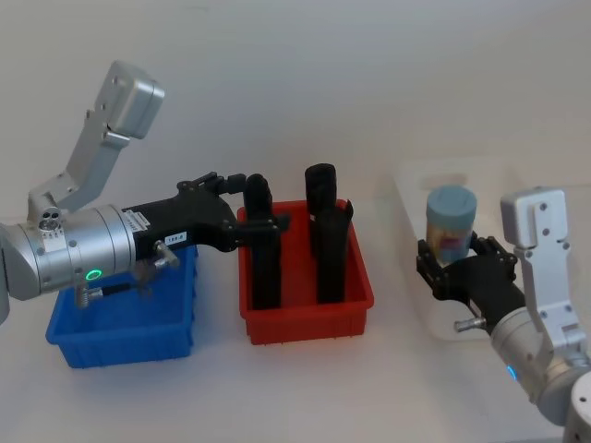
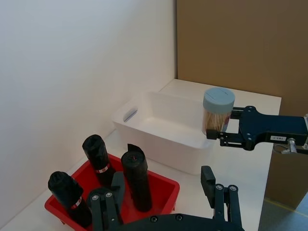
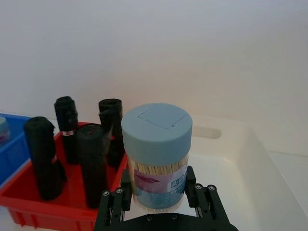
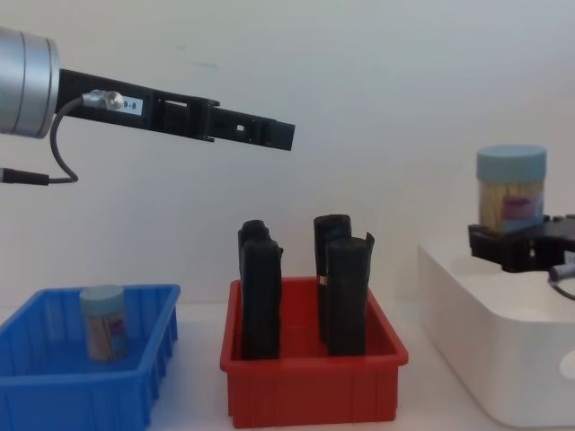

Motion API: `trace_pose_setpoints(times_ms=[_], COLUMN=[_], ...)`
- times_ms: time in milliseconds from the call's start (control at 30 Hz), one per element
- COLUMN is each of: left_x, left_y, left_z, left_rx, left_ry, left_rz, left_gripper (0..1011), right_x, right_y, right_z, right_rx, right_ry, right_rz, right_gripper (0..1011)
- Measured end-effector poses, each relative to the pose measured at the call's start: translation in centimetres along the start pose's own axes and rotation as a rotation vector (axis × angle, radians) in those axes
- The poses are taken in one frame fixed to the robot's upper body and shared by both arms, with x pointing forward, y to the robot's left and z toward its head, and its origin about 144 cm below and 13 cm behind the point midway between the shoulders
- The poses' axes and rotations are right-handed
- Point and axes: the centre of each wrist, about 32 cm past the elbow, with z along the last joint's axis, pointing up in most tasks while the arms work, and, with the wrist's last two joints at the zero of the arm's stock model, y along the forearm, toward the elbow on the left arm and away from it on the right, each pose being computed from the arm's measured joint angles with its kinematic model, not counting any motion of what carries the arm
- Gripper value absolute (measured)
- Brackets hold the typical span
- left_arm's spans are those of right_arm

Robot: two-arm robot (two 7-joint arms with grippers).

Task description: Pick the cotton swabs from the blue box and place them into the white box.

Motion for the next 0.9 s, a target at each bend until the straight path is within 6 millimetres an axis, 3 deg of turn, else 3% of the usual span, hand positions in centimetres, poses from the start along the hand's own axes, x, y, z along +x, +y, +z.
trace_pose_setpoints(times_ms=[433, 900], left_x=[0.0, 0.0], left_y=[0.0, 0.0], left_z=[0.0, 0.0], left_rx=[0.0, 0.0], left_ry=[0.0, 0.0], left_rz=[0.0, 0.0], left_gripper=[1000, 999], right_x=[2.9, 4.5], right_y=[3.4, 6.6], right_z=[-1.8, -3.4], right_rx=[-0.025, -0.057], right_ry=[-0.015, -0.027], right_rz=[-0.049, -0.042], right_gripper=[628, 641])
